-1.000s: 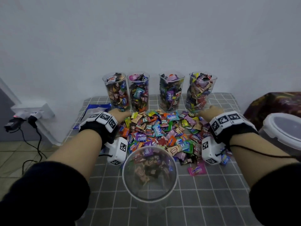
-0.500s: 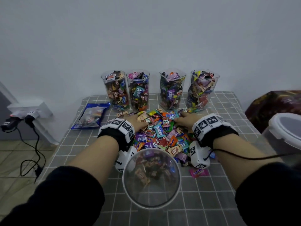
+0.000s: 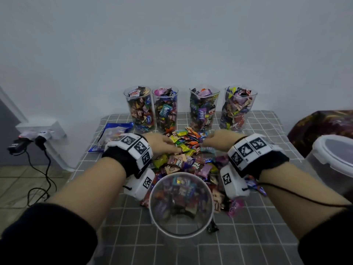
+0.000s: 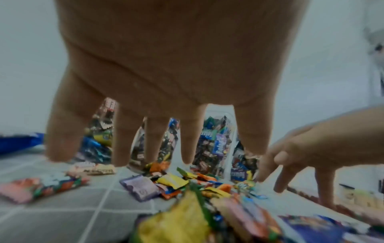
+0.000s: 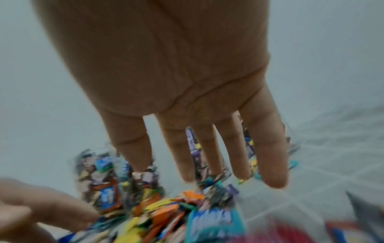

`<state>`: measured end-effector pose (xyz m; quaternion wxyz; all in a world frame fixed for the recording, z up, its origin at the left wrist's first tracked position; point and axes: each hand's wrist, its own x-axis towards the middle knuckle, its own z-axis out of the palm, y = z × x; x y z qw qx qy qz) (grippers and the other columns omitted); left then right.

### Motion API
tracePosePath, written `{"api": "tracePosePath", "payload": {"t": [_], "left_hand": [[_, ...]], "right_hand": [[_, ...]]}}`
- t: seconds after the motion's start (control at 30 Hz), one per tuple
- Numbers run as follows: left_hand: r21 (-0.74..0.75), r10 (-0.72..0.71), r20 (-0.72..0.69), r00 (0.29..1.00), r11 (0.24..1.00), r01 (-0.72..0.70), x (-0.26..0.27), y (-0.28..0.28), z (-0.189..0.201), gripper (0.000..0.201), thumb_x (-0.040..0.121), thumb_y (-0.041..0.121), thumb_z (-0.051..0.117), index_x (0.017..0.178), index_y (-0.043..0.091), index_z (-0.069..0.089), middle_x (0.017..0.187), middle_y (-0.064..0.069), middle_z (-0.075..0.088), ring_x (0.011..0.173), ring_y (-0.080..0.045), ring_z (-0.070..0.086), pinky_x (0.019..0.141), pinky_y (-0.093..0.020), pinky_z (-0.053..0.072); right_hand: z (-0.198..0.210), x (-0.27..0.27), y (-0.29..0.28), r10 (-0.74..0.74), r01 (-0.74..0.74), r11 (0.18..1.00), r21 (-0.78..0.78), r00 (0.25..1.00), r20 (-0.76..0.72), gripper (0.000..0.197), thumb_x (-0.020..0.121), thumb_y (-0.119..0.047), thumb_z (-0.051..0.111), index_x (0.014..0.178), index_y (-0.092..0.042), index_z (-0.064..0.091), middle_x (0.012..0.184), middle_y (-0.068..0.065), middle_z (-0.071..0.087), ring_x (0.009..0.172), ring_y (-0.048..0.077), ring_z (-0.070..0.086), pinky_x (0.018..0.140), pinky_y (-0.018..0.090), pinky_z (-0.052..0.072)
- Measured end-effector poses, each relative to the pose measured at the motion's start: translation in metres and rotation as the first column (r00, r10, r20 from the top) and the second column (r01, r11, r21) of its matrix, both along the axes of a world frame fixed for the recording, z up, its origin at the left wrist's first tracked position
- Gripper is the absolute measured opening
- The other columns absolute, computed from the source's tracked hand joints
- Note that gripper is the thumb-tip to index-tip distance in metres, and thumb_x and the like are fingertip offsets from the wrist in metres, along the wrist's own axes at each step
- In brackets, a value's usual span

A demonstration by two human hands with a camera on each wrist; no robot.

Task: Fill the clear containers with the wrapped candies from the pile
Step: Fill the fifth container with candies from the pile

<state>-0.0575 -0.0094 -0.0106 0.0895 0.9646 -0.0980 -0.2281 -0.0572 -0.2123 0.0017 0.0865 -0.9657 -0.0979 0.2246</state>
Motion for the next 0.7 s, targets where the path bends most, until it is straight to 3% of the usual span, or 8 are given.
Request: {"api": "tracePosePath", "payload": {"t": [0.07, 0.13, 0.3, 0.4, 0.47, 0.53, 0.6, 0.7], "left_hand": [[0.024, 0.031, 0.091, 0.995, 0.999, -0.033, 0.011, 0.000, 0.000, 0.071, 0.086, 0.065, 0.043, 0.144, 0.024, 0.035, 0.149, -0.003, 0.036, 0.134, -0.024, 0.037, 0.106, -0.033, 0.031], [0.006, 0.056, 0.089, 0.994, 0.998, -0.057, 0.024, 0.000, -0.007, 0.073, 0.087, 0.063, 0.044, 0.146, 0.022, 0.030, 0.152, -0.005, 0.032, 0.136, -0.025, 0.034, 0.108, -0.034, 0.030], [-0.029, 0.181, 0.012, 0.983, 0.983, -0.181, 0.042, 0.002, -0.027, 0.078, 0.087, 0.062, 0.047, 0.148, 0.018, 0.026, 0.152, -0.008, 0.030, 0.136, -0.027, 0.034, 0.109, -0.031, 0.029], [-0.062, 0.187, -0.001, 0.982, 0.980, -0.187, 0.045, 0.001, -0.033, 0.077, 0.087, 0.062, 0.046, 0.148, 0.018, 0.025, 0.151, -0.008, 0.033, 0.133, -0.026, 0.038, 0.106, -0.029, 0.031], [-0.023, 0.149, 0.005, 0.989, 0.989, -0.148, 0.045, -0.001, -0.033, 0.080, 0.087, 0.066, 0.041, 0.150, 0.022, 0.019, 0.155, -0.007, 0.025, 0.138, -0.027, 0.031, 0.109, -0.031, 0.027], [0.038, 0.082, -0.013, 0.997, 0.996, -0.082, 0.042, -0.005, -0.032, 0.081, 0.085, 0.070, 0.038, 0.150, 0.026, 0.017, 0.156, -0.006, 0.021, 0.140, -0.026, 0.027, 0.111, -0.033, 0.025], [0.023, 0.010, -0.050, 0.999, 1.000, -0.009, 0.038, -0.009, -0.026, 0.074, 0.087, 0.067, 0.039, 0.147, 0.026, 0.027, 0.155, -0.003, 0.026, 0.139, -0.024, 0.029, 0.110, -0.032, 0.024], [-0.081, 0.003, -0.047, 0.999, 0.997, -0.007, 0.038, -0.010, -0.013, 0.060, 0.089, 0.060, 0.043, 0.136, 0.023, 0.048, 0.147, -0.003, 0.040, 0.132, -0.023, 0.038, 0.105, -0.030, 0.029]], "right_hand": [[-0.001, 0.015, -0.003, -0.069, 0.070, 0.997, -0.014, 0.994, 0.088, 0.043, 0.098, -0.035, 0.041, 0.133, -0.011, 0.050, 0.134, 0.013, 0.051, 0.122, 0.029, 0.048, 0.094, 0.030, 0.039], [-0.005, 0.029, -0.007, -0.137, 0.136, 0.991, 0.012, 0.985, 0.107, 0.049, 0.096, -0.040, 0.043, 0.137, -0.013, 0.045, 0.140, 0.012, 0.047, 0.125, 0.029, 0.046, 0.097, 0.032, 0.039], [-0.020, 0.049, -0.005, -0.177, 0.177, 0.983, -0.050, 0.984, 0.005, 0.058, 0.100, -0.042, 0.037, 0.149, -0.014, 0.024, 0.154, 0.010, 0.027, 0.138, 0.027, 0.031, 0.106, 0.029, 0.028], [-0.019, 0.047, -0.001, -0.176, 0.174, 0.978, -0.114, 0.984, -0.006, 0.056, 0.102, -0.037, 0.031, 0.149, -0.009, 0.018, 0.156, 0.011, 0.021, 0.141, 0.025, 0.025, 0.099, 0.024, 0.028], [-0.022, 0.049, 0.001, -0.153, 0.149, 0.978, -0.149, 0.988, -0.013, 0.053, 0.102, -0.035, 0.033, 0.147, -0.008, 0.024, 0.153, 0.012, 0.028, 0.137, 0.025, 0.031, 0.097, 0.024, 0.031], [-0.024, 0.048, 0.007, -0.120, 0.113, 0.987, -0.116, 0.991, -0.060, 0.049, 0.099, -0.036, 0.043, 0.141, -0.011, 0.041, 0.147, 0.008, 0.038, 0.132, 0.025, 0.038, 0.103, 0.029, 0.032], [-0.022, 0.045, 0.012, -0.064, 0.057, 0.996, -0.066, 0.992, -0.108, 0.043, 0.095, -0.033, 0.049, 0.132, -0.011, 0.052, 0.140, 0.009, 0.047, 0.128, 0.028, 0.043, 0.103, 0.034, 0.036], [-0.011, 0.041, 0.025, -0.107, 0.112, 0.990, 0.089, 0.993, -0.056, 0.038, 0.095, -0.026, 0.049, 0.124, -0.002, 0.056, 0.125, 0.018, 0.059, 0.117, 0.034, 0.055, 0.088, 0.036, 0.044]]}}
